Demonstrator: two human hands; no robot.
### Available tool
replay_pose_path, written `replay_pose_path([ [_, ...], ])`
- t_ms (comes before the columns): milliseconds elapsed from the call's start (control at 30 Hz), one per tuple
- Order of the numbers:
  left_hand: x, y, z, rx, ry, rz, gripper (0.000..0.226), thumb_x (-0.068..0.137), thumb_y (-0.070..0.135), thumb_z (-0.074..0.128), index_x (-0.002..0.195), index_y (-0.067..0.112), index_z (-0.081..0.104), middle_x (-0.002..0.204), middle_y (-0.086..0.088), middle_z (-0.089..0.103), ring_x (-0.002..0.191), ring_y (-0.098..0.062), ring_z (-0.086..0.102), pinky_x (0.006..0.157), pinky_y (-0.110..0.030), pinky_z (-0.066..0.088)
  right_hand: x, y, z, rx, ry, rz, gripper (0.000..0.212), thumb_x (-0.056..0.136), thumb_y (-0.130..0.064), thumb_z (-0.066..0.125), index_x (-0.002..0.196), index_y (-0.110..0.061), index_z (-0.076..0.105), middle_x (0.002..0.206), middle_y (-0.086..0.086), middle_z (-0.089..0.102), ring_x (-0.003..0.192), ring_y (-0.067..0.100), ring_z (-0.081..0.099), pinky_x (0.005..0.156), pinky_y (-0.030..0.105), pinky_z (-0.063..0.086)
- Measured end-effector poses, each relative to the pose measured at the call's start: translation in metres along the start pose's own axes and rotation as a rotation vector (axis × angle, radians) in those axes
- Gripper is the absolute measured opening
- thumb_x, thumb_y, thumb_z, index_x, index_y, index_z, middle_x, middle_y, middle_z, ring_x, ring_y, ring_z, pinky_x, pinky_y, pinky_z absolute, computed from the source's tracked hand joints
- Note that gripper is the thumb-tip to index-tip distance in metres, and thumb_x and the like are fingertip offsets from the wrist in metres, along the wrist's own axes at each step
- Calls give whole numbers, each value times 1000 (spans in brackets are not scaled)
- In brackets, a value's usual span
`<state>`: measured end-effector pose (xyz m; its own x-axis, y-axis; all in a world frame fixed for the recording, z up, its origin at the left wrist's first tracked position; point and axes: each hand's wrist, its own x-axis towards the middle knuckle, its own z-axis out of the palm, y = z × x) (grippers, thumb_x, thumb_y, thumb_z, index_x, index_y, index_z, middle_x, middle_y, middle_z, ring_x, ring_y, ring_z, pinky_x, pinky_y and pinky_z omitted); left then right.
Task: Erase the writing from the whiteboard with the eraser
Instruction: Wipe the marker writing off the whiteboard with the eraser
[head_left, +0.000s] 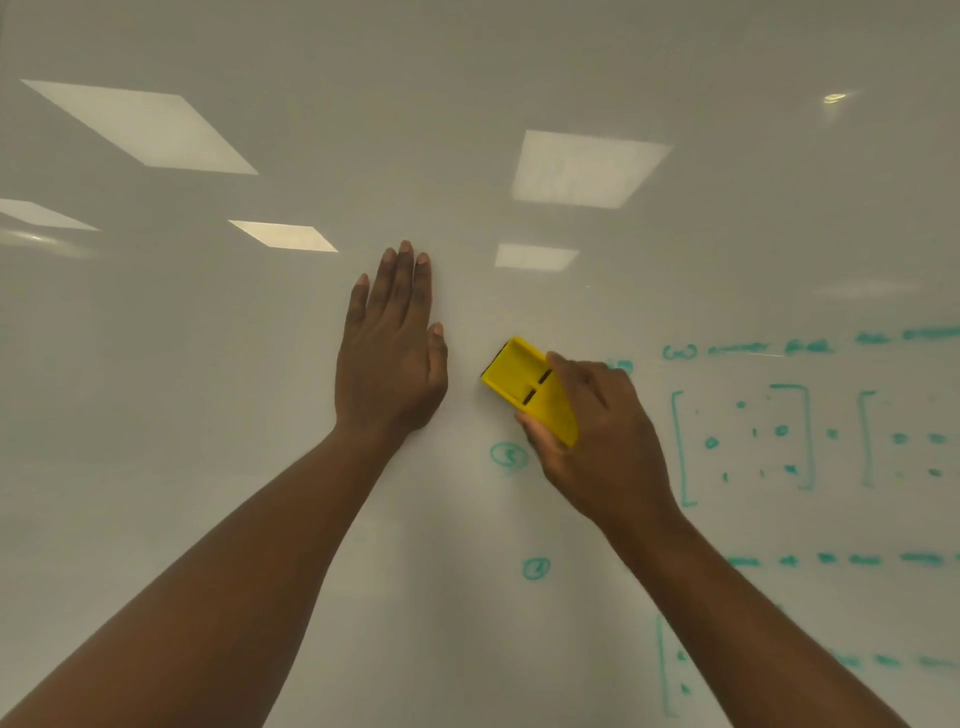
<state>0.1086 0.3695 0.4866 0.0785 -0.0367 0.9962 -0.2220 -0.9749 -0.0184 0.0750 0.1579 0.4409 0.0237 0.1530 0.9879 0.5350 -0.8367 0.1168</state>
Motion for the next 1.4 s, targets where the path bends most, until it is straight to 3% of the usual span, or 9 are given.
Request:
replay_pose_path([
  [133, -1, 2, -2, -3, 2, 1, 67, 96, 25, 33, 157, 7, 16, 166, -11, 13, 155, -22, 8, 127, -42, 7, 44, 30, -19, -9, 13, 91, 58, 80, -33, 72, 130, -10, 55, 112, 14, 61, 102, 35, 55, 83, 31, 37],
  [267, -1, 3, -2, -2, 13, 5, 67, 94, 25, 34, 157, 6, 18, 165, -13, 15, 154, -23, 11, 126, -43, 9, 91, 56, -34, -1, 8, 186, 60, 77, -37, 73, 132, -21, 54, 121, 8, 59, 111, 29, 53, 82, 21, 30],
  [433, -1, 2, -2, -2, 14, 5, 67, 94, 26, 34, 157, 6, 18, 166, -12, 14, 155, -22, 9, 127, -43, 9, 72, 63, -44, 7, -183, -66, 60, 79, -36, 72, 134, -21, 52, 126, 4, 58, 113, 25, 51, 90, 18, 31],
  [567, -1, 3, -3, 8, 1, -3, 68, 94, 27, 32, 157, 6, 17, 166, -12, 13, 155, -22, 8, 127, -43, 8, 54, 87, -66, -37, -321, -188, 58, 78, -35, 70, 133, -24, 52, 126, 0, 59, 112, 22, 52, 91, 30, 42],
  [767, -1, 11, -7, 8, -2, -22, 70, 93, 26, 35, 156, 3, 16, 165, -15, 14, 155, -24, 9, 126, -45, 8, 82, 115, -82, -107, -203, -42, 60, 76, -27, 74, 132, -19, 55, 125, 6, 60, 111, 29, 54, 89, 22, 33],
  [900, 9, 40, -3, -15, -4, 51, 71, 93, 27, 38, 157, 3, 16, 165, -15, 13, 155, -25, 8, 126, -46, 10, 65, 88, -67, -17, -284, -177, 58, 76, -27, 74, 130, -16, 56, 124, 7, 61, 111, 30, 55, 95, 29, 37],
  [1033, 26, 77, 3, -3, -8, 157, 70, 94, 29, 34, 156, 3, 17, 165, -15, 15, 154, -27, 10, 126, -46, 14, 48, 95, -69, -39, -357, -291, 57, 79, -31, 70, 132, -19, 54, 123, 3, 60, 109, 26, 55, 90, 36, 45],
  [1200, 39, 98, 8, -25, -20, 86, 68, 95, 27, 32, 157, 5, 15, 166, -13, 12, 155, -24, 7, 127, -43, 9, 71, 115, -79, -62, -234, -156, 60, 78, -31, 71, 134, -20, 52, 125, 3, 59, 110, 28, 53, 89, 35, 41],
  [1400, 46, 122, 18, -50, -29, 34, 70, 94, 27, 33, 157, 6, 13, 166, -12, 9, 155, -24, 4, 127, -42, 7, 49, 129, -87, -81, -304, -315, 57, 77, -28, 71, 130, -15, 55, 122, 6, 61, 106, 30, 57, 88, 35, 44],
])
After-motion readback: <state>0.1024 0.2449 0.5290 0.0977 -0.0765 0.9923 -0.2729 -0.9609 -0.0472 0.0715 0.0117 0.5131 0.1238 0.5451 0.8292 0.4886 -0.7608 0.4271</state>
